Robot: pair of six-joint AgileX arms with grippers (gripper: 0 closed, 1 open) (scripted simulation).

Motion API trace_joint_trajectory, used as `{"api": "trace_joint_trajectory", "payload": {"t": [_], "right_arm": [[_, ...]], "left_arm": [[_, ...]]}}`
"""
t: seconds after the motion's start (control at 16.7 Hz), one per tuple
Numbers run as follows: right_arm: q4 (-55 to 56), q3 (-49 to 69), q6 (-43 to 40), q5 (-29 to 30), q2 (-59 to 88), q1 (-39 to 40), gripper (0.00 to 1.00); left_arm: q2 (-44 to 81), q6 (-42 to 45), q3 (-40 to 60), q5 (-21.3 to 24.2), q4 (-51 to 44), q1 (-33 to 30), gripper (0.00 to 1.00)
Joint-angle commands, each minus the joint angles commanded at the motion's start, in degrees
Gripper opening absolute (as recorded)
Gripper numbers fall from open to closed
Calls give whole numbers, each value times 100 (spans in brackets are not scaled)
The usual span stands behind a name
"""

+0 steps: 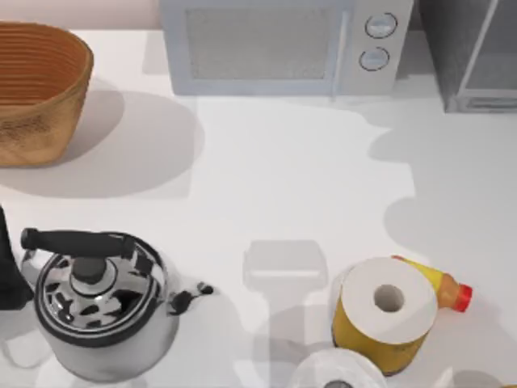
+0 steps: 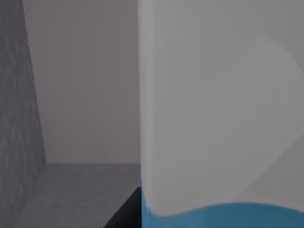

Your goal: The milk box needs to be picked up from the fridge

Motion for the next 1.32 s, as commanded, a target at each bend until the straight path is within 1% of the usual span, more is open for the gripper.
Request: {"api": "trace_joint_trajectory", "payload": {"t": [0.48,0.84,1.08,1.32], "right_arm": [[525,-1349,4,-175,-823,-160,0],[540,-1393,15,-191,-829,-148,0],[196,-1661,3,-107,-1432,-58,0],[-633,-2305,-23,100,-2991,158,0]], "left_arm": [[0,0,0,0,0,0,100],[0,0,0,0,0,0,100],[0,0,0,0,0,0,100],[0,0,0,0,0,0,100]]}}
